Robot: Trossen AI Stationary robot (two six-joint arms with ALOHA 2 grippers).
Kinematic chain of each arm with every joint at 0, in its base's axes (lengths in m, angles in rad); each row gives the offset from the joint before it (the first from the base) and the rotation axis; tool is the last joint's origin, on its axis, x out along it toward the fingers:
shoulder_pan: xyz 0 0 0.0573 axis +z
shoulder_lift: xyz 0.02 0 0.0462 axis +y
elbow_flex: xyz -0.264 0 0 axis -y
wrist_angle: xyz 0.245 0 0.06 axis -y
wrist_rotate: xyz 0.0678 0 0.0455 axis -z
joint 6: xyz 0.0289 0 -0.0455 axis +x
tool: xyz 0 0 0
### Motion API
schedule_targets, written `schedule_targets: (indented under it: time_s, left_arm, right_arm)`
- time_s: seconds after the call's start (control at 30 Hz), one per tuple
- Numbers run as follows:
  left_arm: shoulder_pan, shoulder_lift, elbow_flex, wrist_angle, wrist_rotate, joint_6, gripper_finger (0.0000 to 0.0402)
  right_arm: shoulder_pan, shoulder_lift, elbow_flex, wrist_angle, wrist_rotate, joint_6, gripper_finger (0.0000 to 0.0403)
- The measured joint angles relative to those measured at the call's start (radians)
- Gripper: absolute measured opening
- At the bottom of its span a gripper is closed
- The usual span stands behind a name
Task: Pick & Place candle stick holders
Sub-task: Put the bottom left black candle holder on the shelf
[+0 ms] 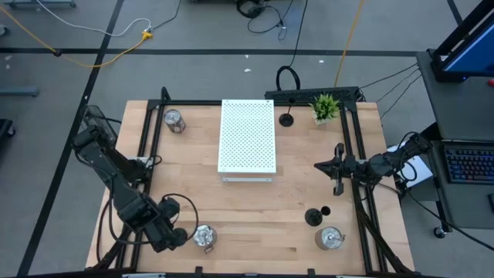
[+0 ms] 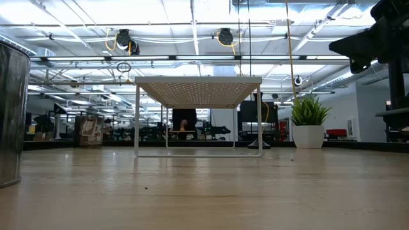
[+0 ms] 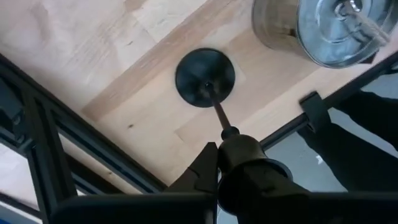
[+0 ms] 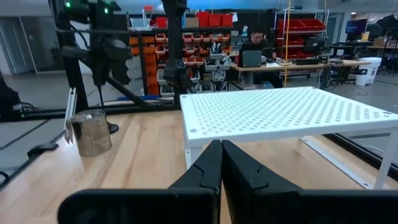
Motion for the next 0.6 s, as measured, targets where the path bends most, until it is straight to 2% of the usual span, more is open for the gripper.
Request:
schedule_targets:
  time_s: [0.2,0.4,0.5,0.6]
  left_arm:
    - [0.001,-0.073,-0.007,-0.059,0.051,-0.082,0.0017]
    - [0.041,-0.194,-0.005,-0.081,0.026,-0.119,0.0017]
    - [0.067,-0.241,0.013,-0.167,0.028,-0.135,0.0017]
    - [0.092,-0.249,0.076,-0.322,0.044,-0.133,0.0017]
  right_arm:
    - [0.000,0.000,0.000,0.125,0.001,-0.005,0.0000]
    - [0.000,0.000,0.000,0.194,0.001,-0.047,0.0000]
    - [0.000,0.000,0.000,0.195,0.001,-0.051,0.0000]
    - [0.000,0.004,0.000,0.196,0.001,-0.052,0.0000]
